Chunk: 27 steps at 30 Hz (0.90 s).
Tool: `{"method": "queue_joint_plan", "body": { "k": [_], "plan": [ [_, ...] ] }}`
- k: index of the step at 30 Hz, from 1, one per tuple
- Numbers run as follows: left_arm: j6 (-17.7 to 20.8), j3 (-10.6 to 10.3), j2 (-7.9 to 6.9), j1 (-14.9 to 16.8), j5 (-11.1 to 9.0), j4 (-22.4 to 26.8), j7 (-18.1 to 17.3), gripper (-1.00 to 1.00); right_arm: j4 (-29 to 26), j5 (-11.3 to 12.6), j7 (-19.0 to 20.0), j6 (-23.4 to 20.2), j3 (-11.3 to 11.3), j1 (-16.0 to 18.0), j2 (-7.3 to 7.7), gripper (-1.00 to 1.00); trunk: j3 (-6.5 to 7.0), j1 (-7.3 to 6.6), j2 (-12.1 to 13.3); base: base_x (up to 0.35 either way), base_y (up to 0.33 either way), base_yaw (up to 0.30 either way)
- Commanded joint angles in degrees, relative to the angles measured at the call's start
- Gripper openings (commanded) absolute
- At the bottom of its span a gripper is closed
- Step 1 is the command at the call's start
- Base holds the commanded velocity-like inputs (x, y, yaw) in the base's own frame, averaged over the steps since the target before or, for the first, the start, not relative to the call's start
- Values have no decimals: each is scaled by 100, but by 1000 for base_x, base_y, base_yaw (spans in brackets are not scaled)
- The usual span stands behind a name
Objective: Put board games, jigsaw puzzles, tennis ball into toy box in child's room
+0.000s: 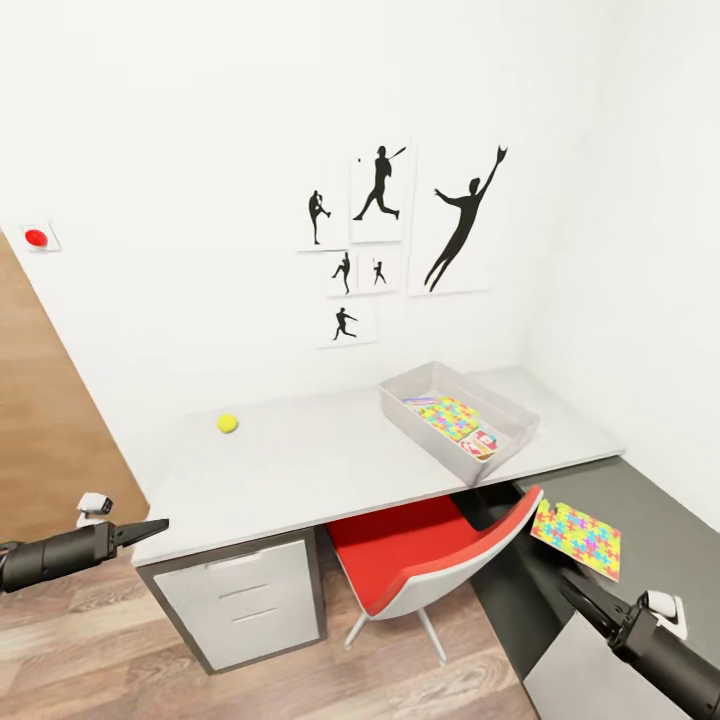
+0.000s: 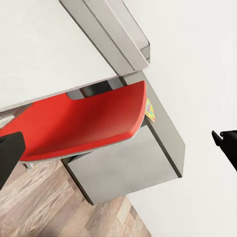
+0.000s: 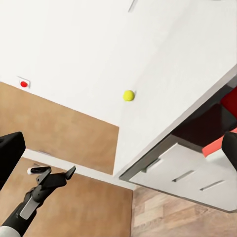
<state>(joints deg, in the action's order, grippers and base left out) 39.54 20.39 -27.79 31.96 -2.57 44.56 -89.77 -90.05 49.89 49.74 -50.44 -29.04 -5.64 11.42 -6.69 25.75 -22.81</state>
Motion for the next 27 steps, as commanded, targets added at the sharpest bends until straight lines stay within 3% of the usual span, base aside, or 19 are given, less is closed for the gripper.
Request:
{"method": "queue_joint_plan", "body": {
  "k": [1, 6, 12, 18, 27],
  "plan": [
    [61, 0, -2, 4, 2, 0, -23, 100, 2, 12, 2, -28, -7, 2, 1, 100, -11, 4, -11, 0, 137, 1],
    [59, 0, -6, 4, 2, -6, -23, 100, 11, 9, -2, -18, 6, 2, -1, 100, -11, 4, -11, 0, 222, 0],
    [-134, 189, -20, 5, -50, -199, -8, 100, -183, -185, 192, -217, 201, -193, -161, 100, -11, 4, -11, 0, 0, 0],
    [-117, 169, 75, 4, -42, -325, -23, 100, 12, -197, 292, -407, 314, -221, -355, 100, -11, 4, -11, 0, 0, 0],
    [-103, 167, 81, 4, -42, -325, -23, 100, 101, -199, 283, -515, 311, -218, -384, 100, -11, 4, -11, 0, 13, 0]
  ]
}}
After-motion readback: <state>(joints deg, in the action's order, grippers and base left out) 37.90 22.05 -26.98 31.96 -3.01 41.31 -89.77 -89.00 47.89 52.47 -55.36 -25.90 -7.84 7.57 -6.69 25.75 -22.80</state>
